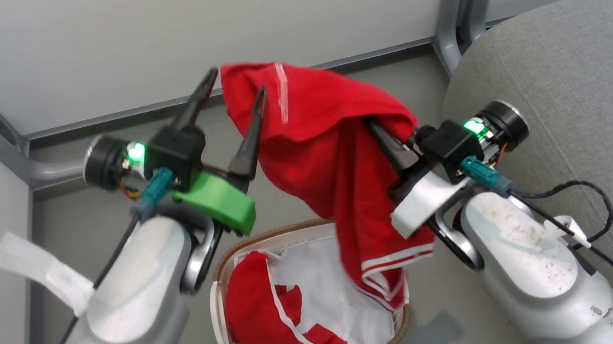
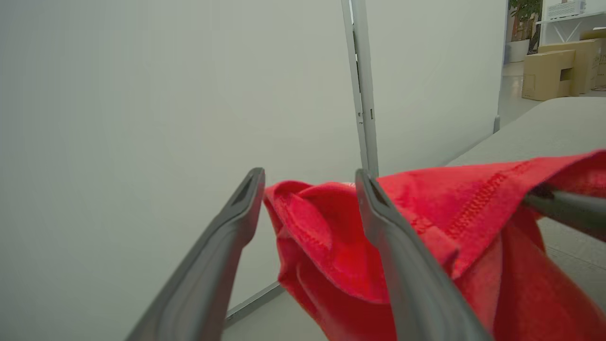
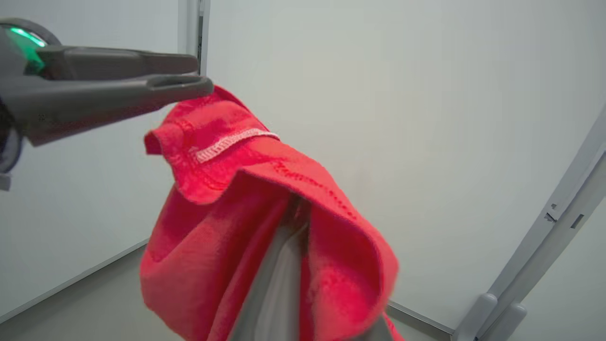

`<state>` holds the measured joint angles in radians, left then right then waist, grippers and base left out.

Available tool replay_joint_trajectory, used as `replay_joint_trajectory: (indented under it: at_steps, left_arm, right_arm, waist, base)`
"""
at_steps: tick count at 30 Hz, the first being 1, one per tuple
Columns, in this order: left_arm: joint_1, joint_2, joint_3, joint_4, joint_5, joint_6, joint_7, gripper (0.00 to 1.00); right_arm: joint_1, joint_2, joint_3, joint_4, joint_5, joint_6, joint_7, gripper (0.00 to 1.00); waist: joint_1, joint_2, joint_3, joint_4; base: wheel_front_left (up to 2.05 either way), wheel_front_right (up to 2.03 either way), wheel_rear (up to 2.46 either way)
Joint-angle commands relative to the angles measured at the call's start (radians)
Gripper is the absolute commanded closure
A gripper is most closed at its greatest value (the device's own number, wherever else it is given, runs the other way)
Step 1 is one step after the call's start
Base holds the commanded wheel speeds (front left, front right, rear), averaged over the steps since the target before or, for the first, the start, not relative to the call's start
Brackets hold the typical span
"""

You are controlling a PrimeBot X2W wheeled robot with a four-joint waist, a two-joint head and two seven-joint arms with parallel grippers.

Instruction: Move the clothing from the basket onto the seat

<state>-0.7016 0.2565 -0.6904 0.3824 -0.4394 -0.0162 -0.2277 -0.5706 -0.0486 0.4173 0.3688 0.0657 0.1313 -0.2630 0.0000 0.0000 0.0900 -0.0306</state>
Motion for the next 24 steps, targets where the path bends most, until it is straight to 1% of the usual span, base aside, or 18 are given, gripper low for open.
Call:
replay_joint_trajectory:
  at_steps: [1,6,16,20,24]
  left_arm:
    - [0.043,0.001,0.001,0.004,-0.010,0.006,-0.011,0.00]
    - [0.125,0.007,0.003,0.008,-0.009,0.008,-0.032,0.00]
    - [0.269,0.007,0.019,-0.039,0.003,-0.018,-0.038,0.00]
    - [0.304,0.001,0.027,-0.055,0.013,-0.025,-0.038,0.00]
    - [0.324,-0.007,0.036,-0.074,0.022,-0.026,-0.037,0.00]
  right_arm:
    - [-0.017,-0.003,-0.015,-0.010,-0.010,-0.001,-0.003,1.00]
    - [-0.007,-0.003,-0.051,-0.019,-0.033,-0.001,-0.003,1.00]
    - [0.033,-0.003,-0.101,-0.021,-0.059,-0.001,-0.003,1.00]
    - [0.031,-0.003,-0.121,-0.024,-0.069,-0.001,-0.003,1.00]
    - [0.030,-0.004,-0.146,-0.029,-0.085,-0.001,-0.003,1.00]
  waist:
    - [0.0000,0.0000,0.001,-0.005]
    - [0.0000,0.0000,-0.001,-0.016]
    - [0.0000,0.0000,-0.010,-0.047]
    - [0.0000,0.0000,-0.007,-0.068]
    - [0.0000,0.0000,0.009,-0.108]
  base:
    - [0.00,0.00,0.00]
    - [0.00,0.00,0.00]
    - [0.00,0.00,0.00]
    - [0.00,0.00,0.00]
    - [0.00,0.00,0.00]
